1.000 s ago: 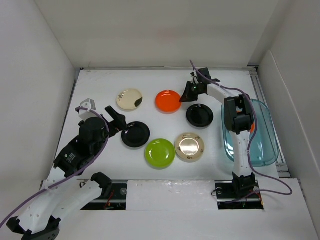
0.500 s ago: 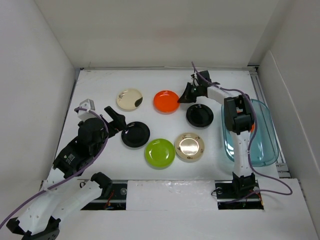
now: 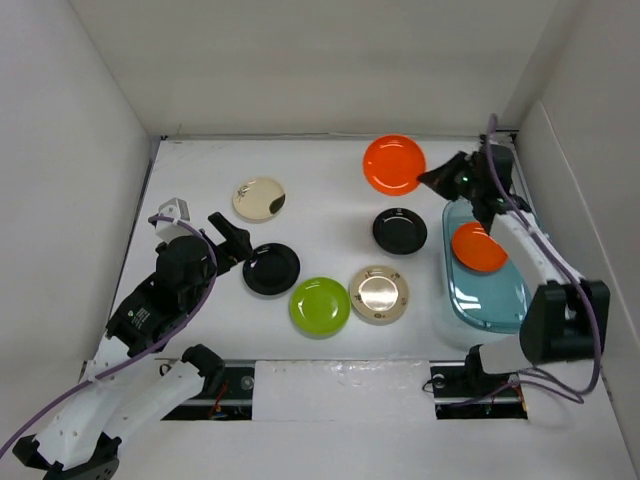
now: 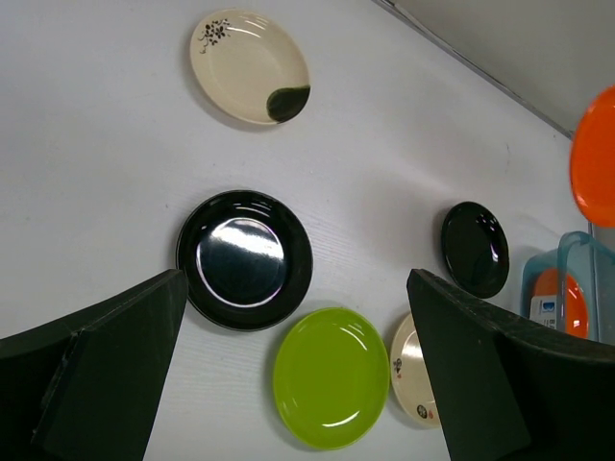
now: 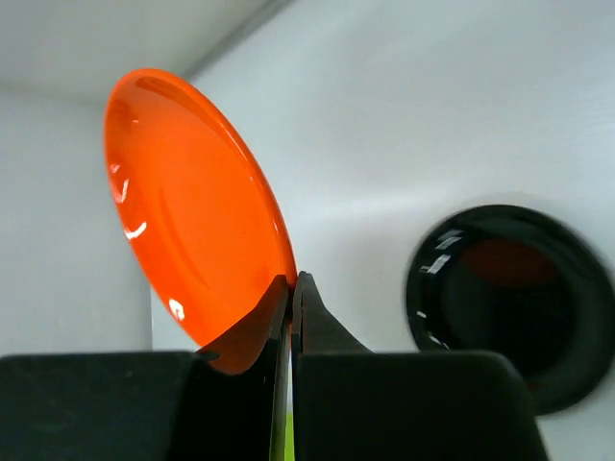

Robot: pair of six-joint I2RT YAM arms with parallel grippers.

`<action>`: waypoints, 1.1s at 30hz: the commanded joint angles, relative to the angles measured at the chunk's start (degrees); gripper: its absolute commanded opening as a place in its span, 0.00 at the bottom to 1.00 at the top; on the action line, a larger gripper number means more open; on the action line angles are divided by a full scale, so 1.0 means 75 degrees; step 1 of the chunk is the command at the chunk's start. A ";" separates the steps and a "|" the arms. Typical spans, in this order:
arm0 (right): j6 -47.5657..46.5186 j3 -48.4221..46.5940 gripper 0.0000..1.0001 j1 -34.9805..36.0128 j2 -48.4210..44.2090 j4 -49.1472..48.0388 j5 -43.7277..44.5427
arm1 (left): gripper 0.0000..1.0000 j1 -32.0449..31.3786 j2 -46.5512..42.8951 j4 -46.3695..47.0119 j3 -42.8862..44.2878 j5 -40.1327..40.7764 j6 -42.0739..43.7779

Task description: Place the plates into the plastic bin on the countertop

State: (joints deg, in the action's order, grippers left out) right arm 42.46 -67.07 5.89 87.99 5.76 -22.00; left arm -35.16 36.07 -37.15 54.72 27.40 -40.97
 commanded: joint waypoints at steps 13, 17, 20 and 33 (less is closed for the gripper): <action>0.1627 0.4735 0.00 -0.3914 -0.5332 0.0660 0.3131 | 1.00 0.0094 -0.0122 0.0371 -0.0159 -0.0184 0.0236; 0.1722 0.4735 0.00 -0.4067 -0.5264 0.0884 0.3718 | 1.00 0.0094 -0.0052 0.0371 -0.0159 -0.0255 0.0236; 0.1722 0.4643 0.00 -0.4137 -0.4807 0.0792 0.3789 | 1.00 0.0094 -0.0134 0.0371 -0.0159 -0.0255 0.0236; 0.1487 0.4560 0.51 -0.4137 -0.3855 0.0029 0.2864 | 1.00 0.0094 -0.0134 0.0371 -0.0159 -0.0255 0.0236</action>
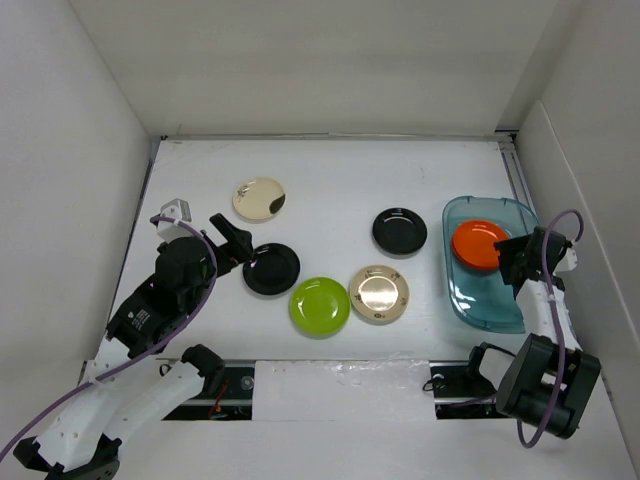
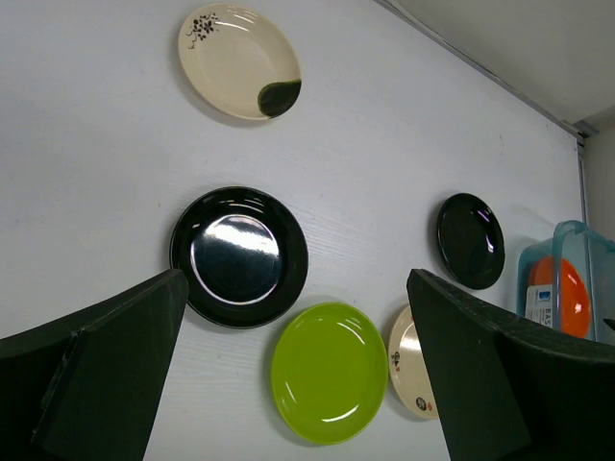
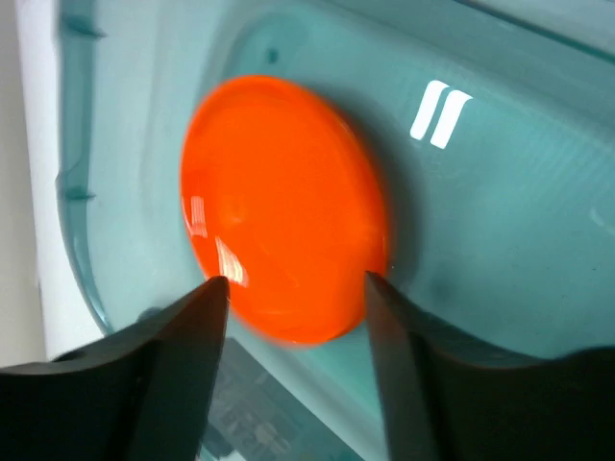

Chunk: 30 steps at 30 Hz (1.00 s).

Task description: Place the plates into the plastic bin on the countertop

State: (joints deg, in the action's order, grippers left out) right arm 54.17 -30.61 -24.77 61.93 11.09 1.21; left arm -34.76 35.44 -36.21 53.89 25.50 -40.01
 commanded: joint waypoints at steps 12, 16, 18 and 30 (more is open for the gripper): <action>-0.0098 -0.0501 0.99 0.0173 -0.3604 -0.0399 -0.1295 | 1.00 0.0041 0.0091 0.0153 -0.0048 0.0140 -0.0044; -0.0260 -0.0885 0.99 0.1798 -0.2755 -0.1489 -0.1946 | 1.00 0.0182 0.0371 0.0012 0.0022 0.0326 -0.0208; -0.0658 -0.1771 0.99 0.3759 -0.2062 -0.1503 -0.0869 | 1.00 0.0182 0.0454 0.0011 0.0022 0.0327 -0.0208; -0.1985 -0.7541 0.98 0.7522 0.6114 -0.1081 -0.1695 | 1.00 0.0182 0.0303 -0.0200 0.0092 0.0795 -0.0513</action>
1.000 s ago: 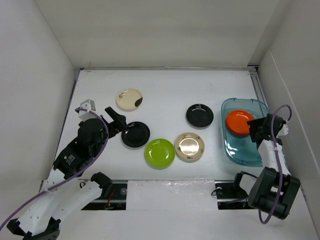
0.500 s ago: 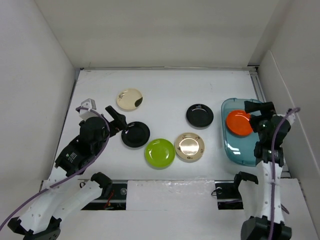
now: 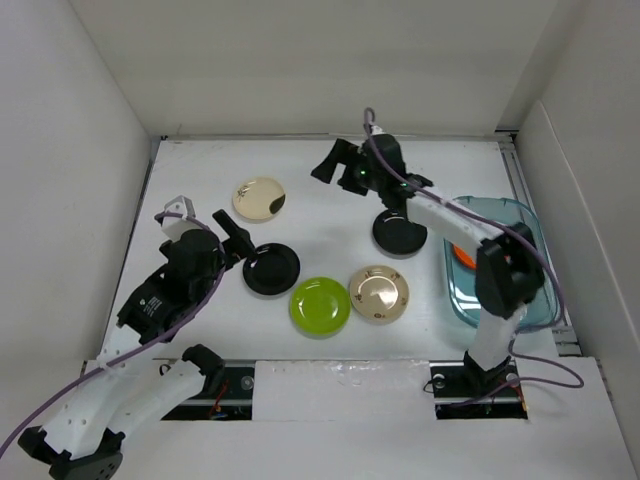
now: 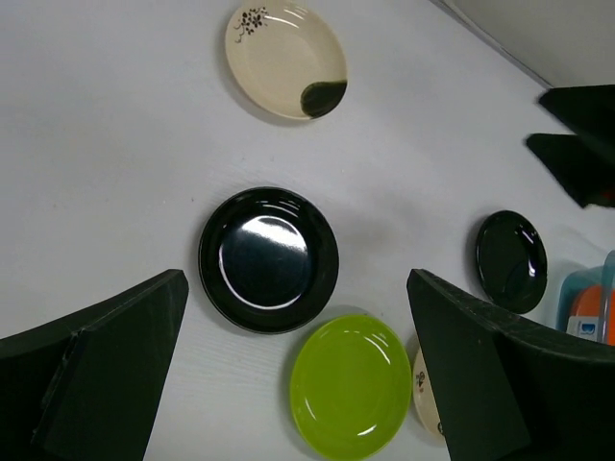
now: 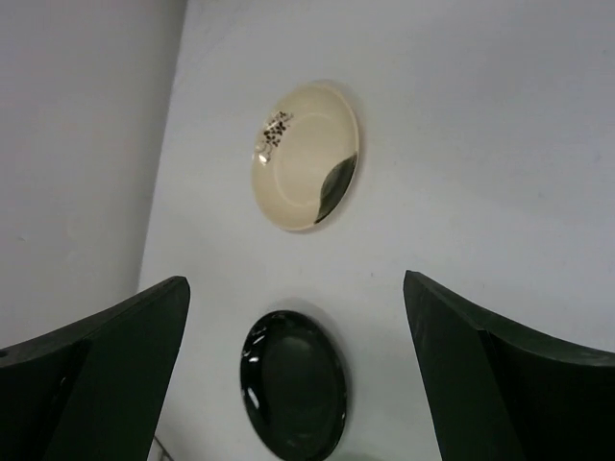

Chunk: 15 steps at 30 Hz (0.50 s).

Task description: Place the plates into the plastic bin on the countertop

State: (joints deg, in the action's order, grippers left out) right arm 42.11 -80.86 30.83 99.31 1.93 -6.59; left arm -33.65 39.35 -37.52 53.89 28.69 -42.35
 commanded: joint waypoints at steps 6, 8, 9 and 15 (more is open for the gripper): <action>-0.0867 -0.1359 0.94 0.0366 0.2110 0.0141 -0.1884 | 1.00 0.0033 -0.0220 -0.0095 0.0092 0.0370 -0.0201; -0.1324 -0.1266 0.91 0.0436 0.2240 0.0141 -0.2760 | 1.00 0.0033 -0.0220 -0.0095 0.0092 0.0370 -0.0201; -0.1418 -0.1045 0.91 0.0506 0.2344 0.0141 -0.2986 | 1.00 0.0033 -0.0220 -0.0095 0.0092 0.0370 -0.0201; -0.1595 -0.0410 0.74 0.0658 0.2613 -0.0316 -0.3830 | 1.00 0.0033 -0.0138 -0.0025 0.0092 0.0300 -0.0201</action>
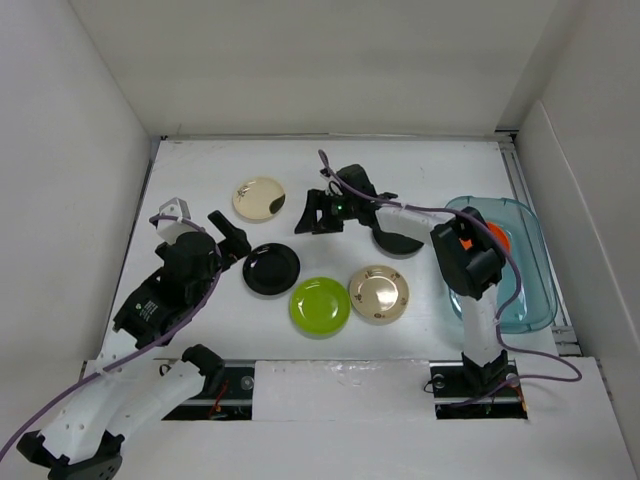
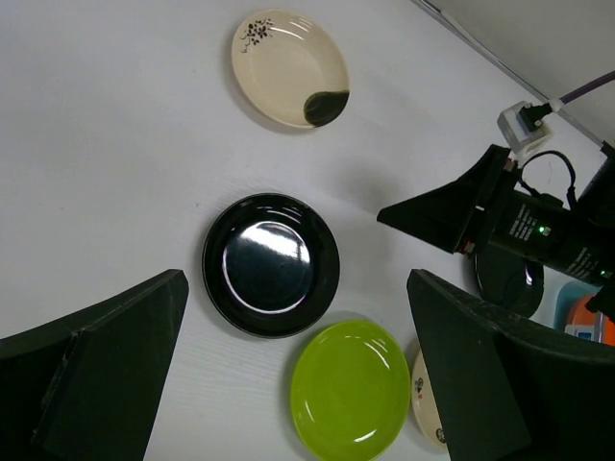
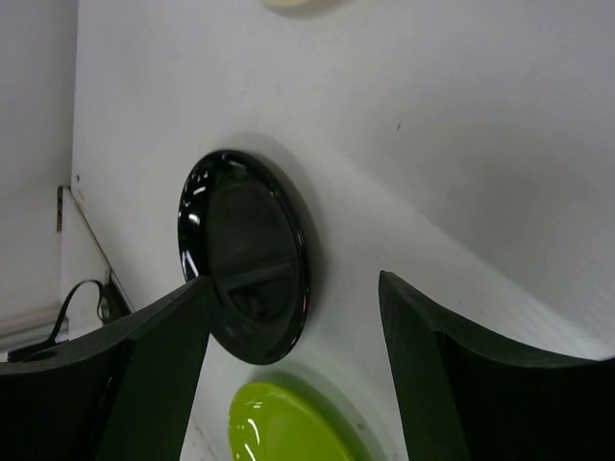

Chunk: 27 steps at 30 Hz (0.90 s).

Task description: Place the plates into the plastic bin on the countertop

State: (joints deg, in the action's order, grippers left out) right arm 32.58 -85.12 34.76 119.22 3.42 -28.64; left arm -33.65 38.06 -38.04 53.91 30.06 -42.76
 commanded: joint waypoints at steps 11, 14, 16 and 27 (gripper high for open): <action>-0.0254 0.0276 0.52 0.0743 0.0932 -0.0819 -0.1220 | 1.00 0.0033 0.0034 0.0045 0.0089 0.0116 -0.0076; -0.0172 0.0275 0.41 0.0744 0.1120 -0.0890 -0.1220 | 1.00 0.0033 0.0034 0.0045 0.0089 0.0116 -0.0076; -0.0091 0.0205 0.35 0.0744 0.1318 -0.0890 -0.1220 | 1.00 0.0033 0.0034 0.0045 0.0089 0.0116 -0.0076; 0.0857 0.0719 0.00 0.0498 -0.0362 -0.1065 -0.0038 | 1.00 0.0033 0.0197 0.0185 0.0020 -0.0140 0.0076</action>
State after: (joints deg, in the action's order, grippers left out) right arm 36.05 -81.62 39.99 126.21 -2.15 -34.06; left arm -33.65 38.26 -38.02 53.91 29.87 -42.68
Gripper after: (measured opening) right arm 0.040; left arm 0.993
